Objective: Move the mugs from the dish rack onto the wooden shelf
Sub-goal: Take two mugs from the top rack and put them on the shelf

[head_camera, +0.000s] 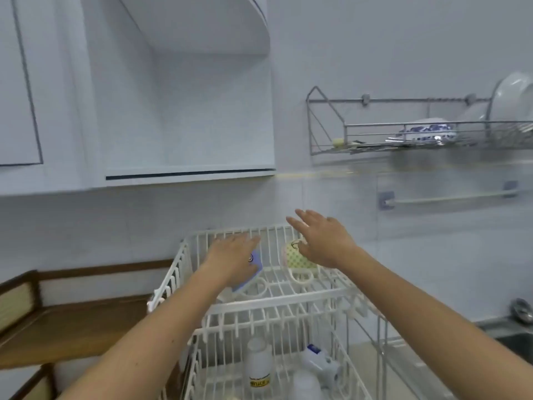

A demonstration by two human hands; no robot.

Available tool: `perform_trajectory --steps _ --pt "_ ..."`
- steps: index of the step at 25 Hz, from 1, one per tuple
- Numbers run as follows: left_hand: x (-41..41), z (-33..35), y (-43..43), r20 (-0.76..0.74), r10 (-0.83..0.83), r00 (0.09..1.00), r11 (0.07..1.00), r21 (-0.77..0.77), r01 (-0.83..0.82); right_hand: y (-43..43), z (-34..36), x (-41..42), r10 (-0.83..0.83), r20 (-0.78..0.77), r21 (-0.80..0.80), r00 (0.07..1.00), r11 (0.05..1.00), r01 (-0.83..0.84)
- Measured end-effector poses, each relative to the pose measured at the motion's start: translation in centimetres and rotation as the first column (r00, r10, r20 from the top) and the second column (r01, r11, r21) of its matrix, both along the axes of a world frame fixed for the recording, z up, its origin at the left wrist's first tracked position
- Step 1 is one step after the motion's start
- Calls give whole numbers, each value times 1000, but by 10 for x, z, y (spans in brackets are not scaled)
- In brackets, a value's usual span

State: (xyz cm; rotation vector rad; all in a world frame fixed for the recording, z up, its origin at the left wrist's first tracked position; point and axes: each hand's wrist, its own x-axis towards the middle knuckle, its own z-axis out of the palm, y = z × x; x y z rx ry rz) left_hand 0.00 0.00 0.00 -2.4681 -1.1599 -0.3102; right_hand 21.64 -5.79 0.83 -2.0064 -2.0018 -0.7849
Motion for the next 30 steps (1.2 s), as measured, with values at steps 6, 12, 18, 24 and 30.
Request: perform_trajectory --steps 6,12,18,24,30 --pt "16 -5 21 -93 229 969 908 -337 -247 49 -7 21 25 158 -389 987 920 39" --pt "14 -19 28 119 257 959 931 -295 -213 65 -5 38 -47 -245 -464 968 883 -74" --pt "-14 5 3 492 194 849 936 -352 -10 44 21 24 105 -128 -259 986 956 -135" --pt "-85 27 -64 872 -39 487 993 -19 113 -19 89 -40 424 -112 -20 898 903 -429" --pt "-198 -4 -101 961 -26 274 993 57 -103 -65 85 -154 704 -227 55 673 700 -712"
